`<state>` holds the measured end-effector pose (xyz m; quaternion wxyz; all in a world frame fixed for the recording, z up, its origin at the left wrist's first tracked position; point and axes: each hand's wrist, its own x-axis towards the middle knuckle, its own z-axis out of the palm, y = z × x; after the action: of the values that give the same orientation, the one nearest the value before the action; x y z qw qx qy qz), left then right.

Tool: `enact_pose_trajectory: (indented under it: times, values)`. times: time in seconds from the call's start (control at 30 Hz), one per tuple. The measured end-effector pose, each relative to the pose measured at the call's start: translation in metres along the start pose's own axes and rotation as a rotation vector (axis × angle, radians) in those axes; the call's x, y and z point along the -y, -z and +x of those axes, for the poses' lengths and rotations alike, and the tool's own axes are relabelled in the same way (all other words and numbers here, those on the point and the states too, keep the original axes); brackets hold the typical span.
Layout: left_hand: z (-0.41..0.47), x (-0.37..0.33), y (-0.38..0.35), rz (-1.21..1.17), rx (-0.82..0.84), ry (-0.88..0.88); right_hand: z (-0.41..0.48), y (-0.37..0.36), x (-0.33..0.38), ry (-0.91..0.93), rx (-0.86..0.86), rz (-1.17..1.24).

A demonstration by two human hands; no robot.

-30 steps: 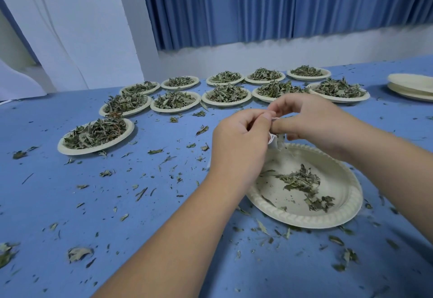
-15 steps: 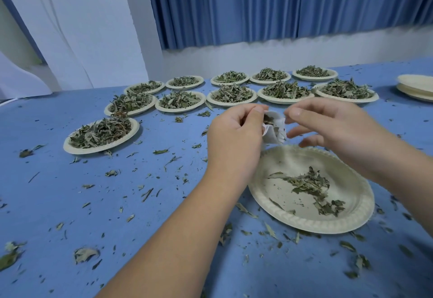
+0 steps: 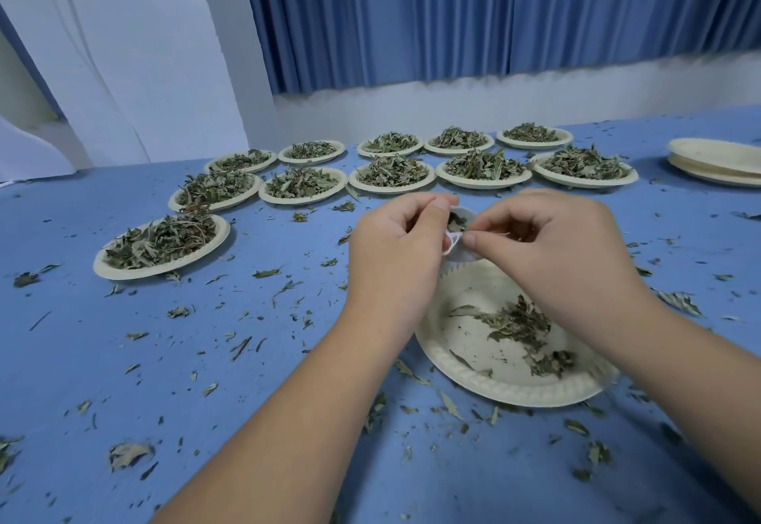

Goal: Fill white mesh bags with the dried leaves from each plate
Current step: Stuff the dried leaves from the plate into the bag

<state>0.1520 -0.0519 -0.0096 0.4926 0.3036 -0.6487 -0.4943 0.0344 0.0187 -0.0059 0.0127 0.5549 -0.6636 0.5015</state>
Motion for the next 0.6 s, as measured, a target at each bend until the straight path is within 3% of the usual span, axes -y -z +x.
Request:
enact_pose_trajectory:
  times: [0.2,0.37,0.6]
  values:
    - [0.001,0.003,0.000,0.040,-0.001,-0.050,0.007,0.005,-0.007,-0.049,0.034,0.037]
    - [0.000,0.003,-0.002,0.039,0.003,-0.043,0.003,-0.001,-0.002,0.013,0.029,0.023]
    - [0.000,0.002,-0.002,0.025,-0.010,-0.026,0.002,-0.003,0.002,0.014,0.050,0.197]
